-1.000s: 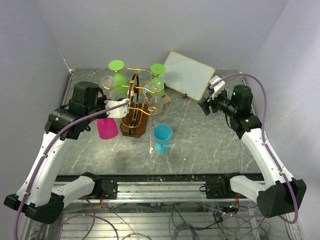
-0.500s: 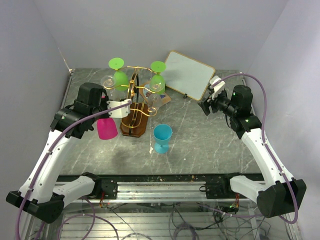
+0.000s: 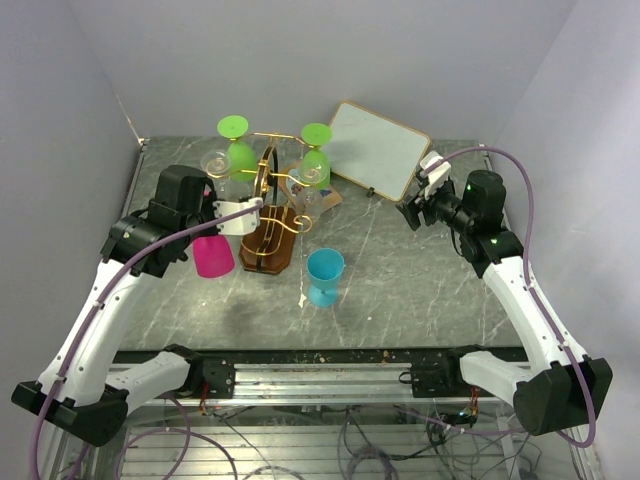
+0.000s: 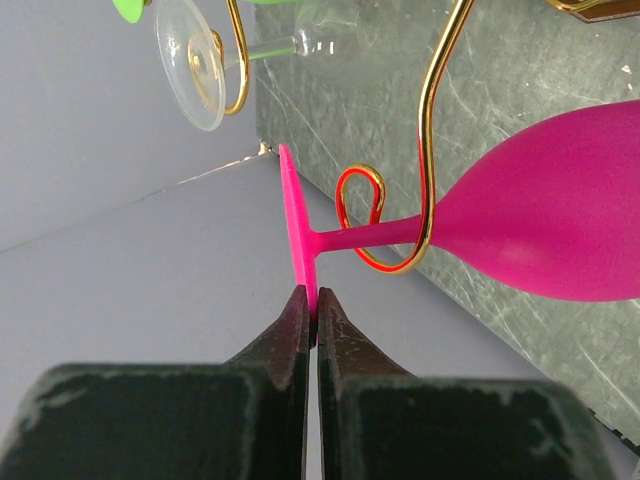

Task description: Place the wine glass upside down on the wine glass rack

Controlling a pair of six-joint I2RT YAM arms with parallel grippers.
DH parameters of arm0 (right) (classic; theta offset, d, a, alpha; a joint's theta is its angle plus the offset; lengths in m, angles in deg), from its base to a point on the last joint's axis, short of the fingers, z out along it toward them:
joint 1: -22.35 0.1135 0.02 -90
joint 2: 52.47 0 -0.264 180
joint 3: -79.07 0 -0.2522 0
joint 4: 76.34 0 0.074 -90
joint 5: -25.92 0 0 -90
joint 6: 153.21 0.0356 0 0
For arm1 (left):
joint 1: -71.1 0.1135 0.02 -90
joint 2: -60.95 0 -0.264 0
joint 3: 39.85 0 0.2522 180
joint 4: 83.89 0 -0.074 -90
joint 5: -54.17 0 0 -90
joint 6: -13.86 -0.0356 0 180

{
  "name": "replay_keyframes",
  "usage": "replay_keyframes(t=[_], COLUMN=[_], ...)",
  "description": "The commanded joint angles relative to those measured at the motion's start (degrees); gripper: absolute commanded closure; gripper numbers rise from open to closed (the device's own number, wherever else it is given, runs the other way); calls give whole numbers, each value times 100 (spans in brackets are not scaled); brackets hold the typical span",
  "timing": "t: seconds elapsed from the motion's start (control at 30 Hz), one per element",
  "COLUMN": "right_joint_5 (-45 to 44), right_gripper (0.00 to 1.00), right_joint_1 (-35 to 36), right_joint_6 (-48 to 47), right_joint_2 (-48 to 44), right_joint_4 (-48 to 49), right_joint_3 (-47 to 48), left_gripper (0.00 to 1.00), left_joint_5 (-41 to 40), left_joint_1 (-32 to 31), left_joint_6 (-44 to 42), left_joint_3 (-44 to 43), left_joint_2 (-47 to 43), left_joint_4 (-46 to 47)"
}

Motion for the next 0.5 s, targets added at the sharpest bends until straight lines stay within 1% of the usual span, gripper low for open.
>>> replay_keyframes(t=[0.0, 0.27, 0.47], right_joint_5=[55, 55, 59], right_gripper=[30, 30, 30], right_joint_1=[-42, -42, -43], right_joint_6=[-53, -64, -73], right_joint_2=[40, 36, 62], right_joint_4=[131, 131, 139], right_joint_3=[-57, -66, -75], left_gripper=[93, 93, 93], left_joint_5=[-369, -630, -430], left_joint_1=[-34, -34, -57], left_joint_6=[-89, -150, -110], left_joint_3=[-282, -111, 3], left_joint_2=[19, 49, 65], left_joint_4=[76, 255, 448])
